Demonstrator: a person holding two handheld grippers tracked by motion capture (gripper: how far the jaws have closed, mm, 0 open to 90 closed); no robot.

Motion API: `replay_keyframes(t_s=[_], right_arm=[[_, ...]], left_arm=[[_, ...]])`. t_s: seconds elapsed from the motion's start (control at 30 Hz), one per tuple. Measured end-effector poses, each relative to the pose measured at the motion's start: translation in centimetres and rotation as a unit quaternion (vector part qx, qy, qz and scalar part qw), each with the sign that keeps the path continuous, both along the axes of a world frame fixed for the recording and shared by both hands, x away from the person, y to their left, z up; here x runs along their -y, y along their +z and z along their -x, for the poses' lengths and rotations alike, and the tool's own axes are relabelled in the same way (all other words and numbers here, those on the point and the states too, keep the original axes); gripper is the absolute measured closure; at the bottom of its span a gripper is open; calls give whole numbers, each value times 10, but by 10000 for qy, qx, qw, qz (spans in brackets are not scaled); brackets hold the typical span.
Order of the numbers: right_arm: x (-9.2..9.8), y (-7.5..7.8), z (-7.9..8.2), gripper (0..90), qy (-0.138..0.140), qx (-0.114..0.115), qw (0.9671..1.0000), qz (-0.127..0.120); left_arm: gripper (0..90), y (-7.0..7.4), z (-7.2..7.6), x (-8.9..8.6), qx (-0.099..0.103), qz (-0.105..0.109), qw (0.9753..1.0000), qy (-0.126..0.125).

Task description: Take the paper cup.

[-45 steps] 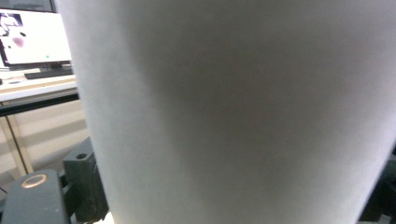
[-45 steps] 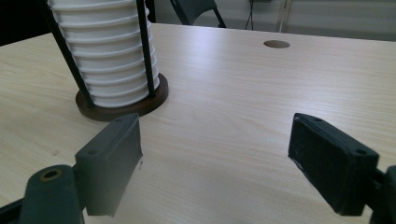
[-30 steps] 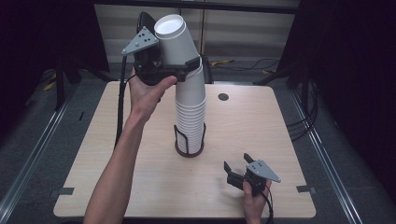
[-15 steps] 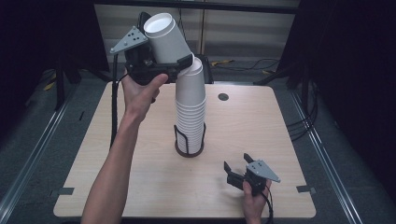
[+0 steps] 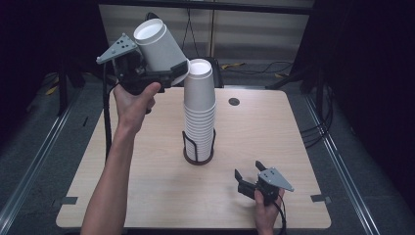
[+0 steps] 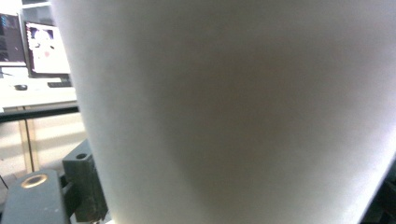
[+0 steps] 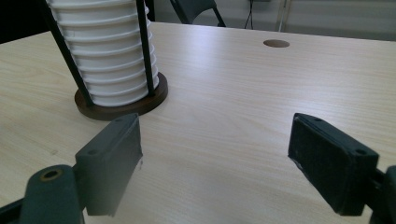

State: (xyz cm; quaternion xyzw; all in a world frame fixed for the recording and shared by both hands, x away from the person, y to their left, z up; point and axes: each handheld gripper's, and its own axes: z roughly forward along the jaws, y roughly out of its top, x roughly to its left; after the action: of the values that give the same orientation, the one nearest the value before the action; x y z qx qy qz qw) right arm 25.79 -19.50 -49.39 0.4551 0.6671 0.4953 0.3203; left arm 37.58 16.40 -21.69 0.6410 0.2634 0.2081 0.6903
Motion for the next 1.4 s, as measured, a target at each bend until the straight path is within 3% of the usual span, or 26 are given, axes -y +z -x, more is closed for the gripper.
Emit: replay_keyframes(t_s=[0.13, 0.3, 0.4, 0.53, 0.7, 0.9, 0.97, 1.23, 1.4], right_arm=[[0, 0, 0, 167, 1, 8, 10000, -4], [0, 0, 0, 167, -4, 2, 10000, -14], [0, 0, 0, 167, -11, 14, 10000, -4], [0, 0, 0, 167, -17, 18, 10000, -5], [0, 0, 0, 167, -13, 18, 10000, -1], [-1, 0, 0, 167, -9, 16, 10000, 8], [-1, 0, 0, 167, -12, 20, 10000, 3], [0, 0, 0, 166, 75, -48, 10000, -18], [-1, 0, 3, 165, 135, 42, 9999, -13]], left_arm=[[116, -6, 2, -6, -17, -132, 9998, 140], [116, -12, 5, -17, -68, 73, 9998, 159], [116, -15, 6, -20, -112, -150, 9995, 236], [117, -23, 8, -23, -202, -246, 9990, 299], [117, -39, 11, -26, -336, -390, 9982, 316], [117, -59, 15, -27, -488, -363, 9975, 353], [117, -67, 17, -27, -526, -442, 9970, 362], [116, -94, 27, -25, -701, -387, 9965, 245], [116, -112, 34, -20, -872, -354, 9954, 168]])
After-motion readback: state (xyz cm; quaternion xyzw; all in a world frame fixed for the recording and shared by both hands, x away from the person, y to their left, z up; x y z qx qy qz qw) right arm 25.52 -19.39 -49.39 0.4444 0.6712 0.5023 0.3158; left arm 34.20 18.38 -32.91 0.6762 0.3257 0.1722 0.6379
